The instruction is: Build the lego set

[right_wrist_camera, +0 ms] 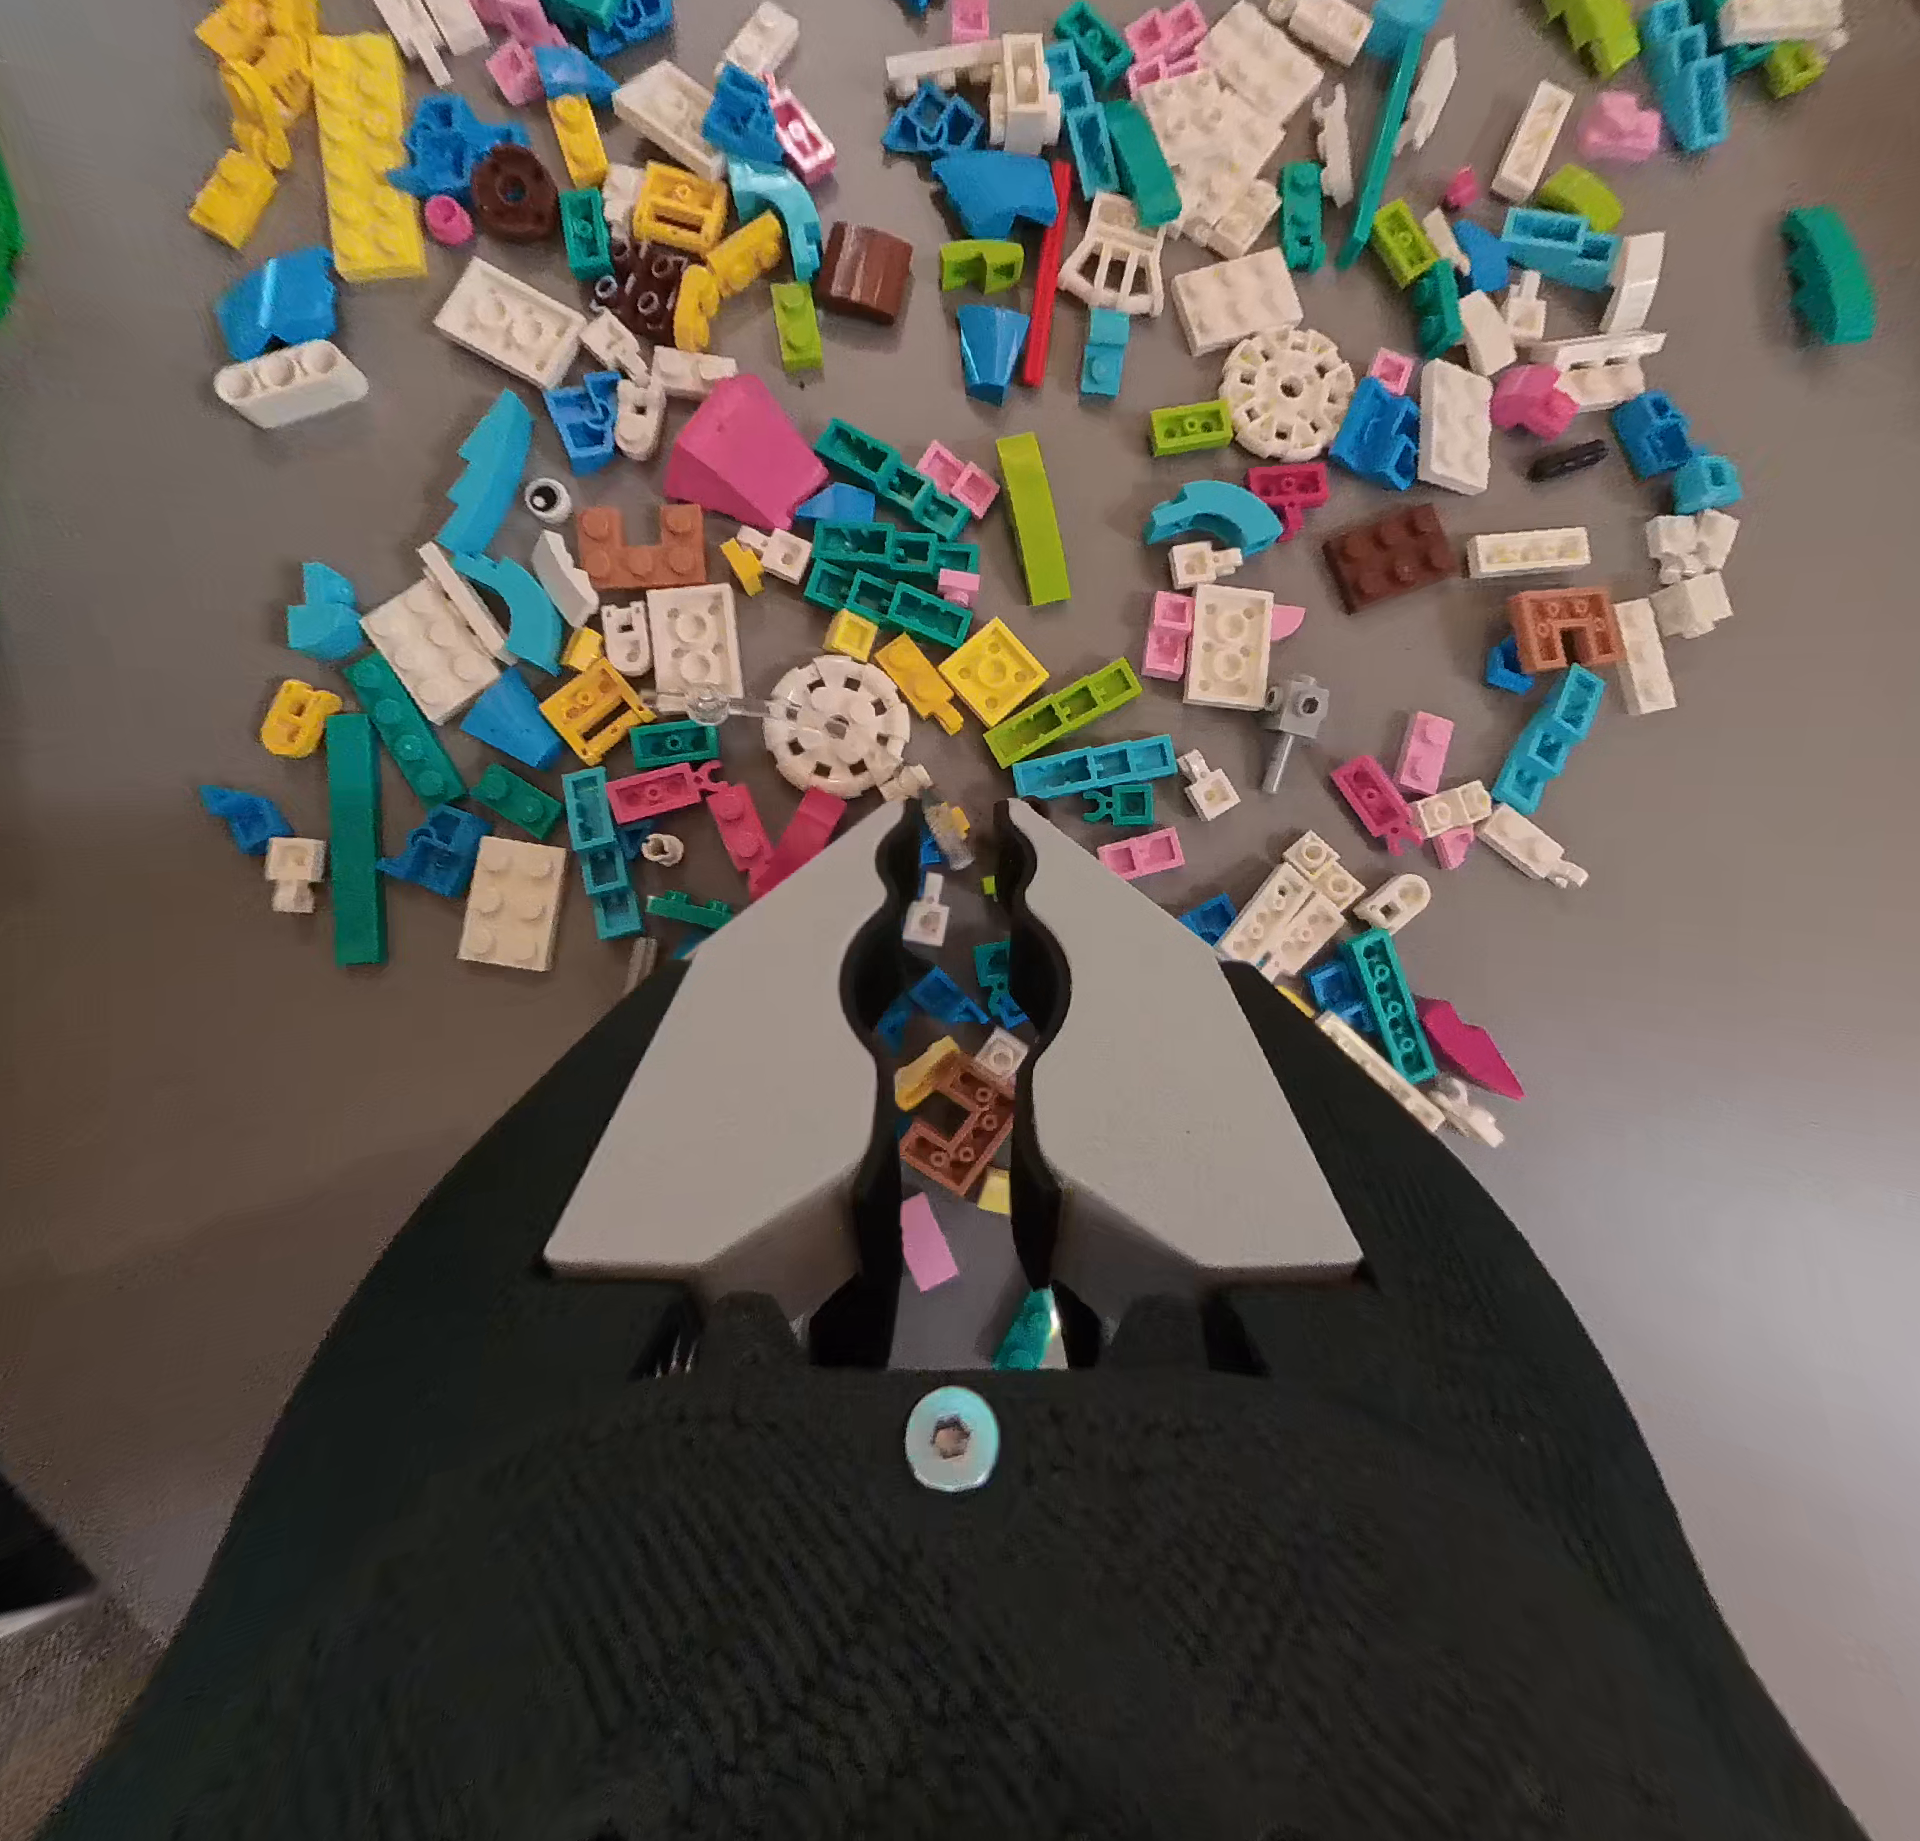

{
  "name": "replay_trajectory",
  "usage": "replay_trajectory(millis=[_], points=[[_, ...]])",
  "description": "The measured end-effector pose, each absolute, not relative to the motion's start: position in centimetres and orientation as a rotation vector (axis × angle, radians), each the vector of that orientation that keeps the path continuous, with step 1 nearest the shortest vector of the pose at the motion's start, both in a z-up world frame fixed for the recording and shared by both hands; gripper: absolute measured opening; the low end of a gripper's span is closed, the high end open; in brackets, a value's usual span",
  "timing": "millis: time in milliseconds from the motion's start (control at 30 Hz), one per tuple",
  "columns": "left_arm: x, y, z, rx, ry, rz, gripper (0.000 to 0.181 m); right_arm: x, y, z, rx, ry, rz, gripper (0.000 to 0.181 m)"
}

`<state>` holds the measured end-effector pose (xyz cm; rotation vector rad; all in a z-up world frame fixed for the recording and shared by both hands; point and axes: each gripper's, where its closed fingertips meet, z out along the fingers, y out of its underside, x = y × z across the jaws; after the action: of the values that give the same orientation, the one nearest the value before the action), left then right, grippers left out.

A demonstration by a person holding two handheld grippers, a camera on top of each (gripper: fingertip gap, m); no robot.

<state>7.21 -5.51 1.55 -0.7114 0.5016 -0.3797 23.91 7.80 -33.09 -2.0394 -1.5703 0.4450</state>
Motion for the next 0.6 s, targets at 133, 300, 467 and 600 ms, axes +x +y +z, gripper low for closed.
replay_trajectory(millis=[133, 300, 467, 600], points=[[7.3, -5.5, 1.5, -0.717, 0.505, -0.388, 0.021, 24.1, 7.8, -33.6, -2.066, -1.614, 0.428, 0.004], [7.0, -5.4, 1.5, -0.721, 0.503, -0.382, 0.022, 26.4, 9.2, -28.5, -1.996, -1.454, 0.348, 0.004], [6.5, -5.2, 1.5, -0.727, 0.49, -0.393, 0.022, 32.7, 9.3, -21.9, -1.957, -1.156, 0.218, 0.004], [6.8, -5.0, 1.3, -0.736, 0.498, -0.41, 0.021, 37.1, 7.2, -20.6, -1.965, -0.976, 0.14, 0.004]])
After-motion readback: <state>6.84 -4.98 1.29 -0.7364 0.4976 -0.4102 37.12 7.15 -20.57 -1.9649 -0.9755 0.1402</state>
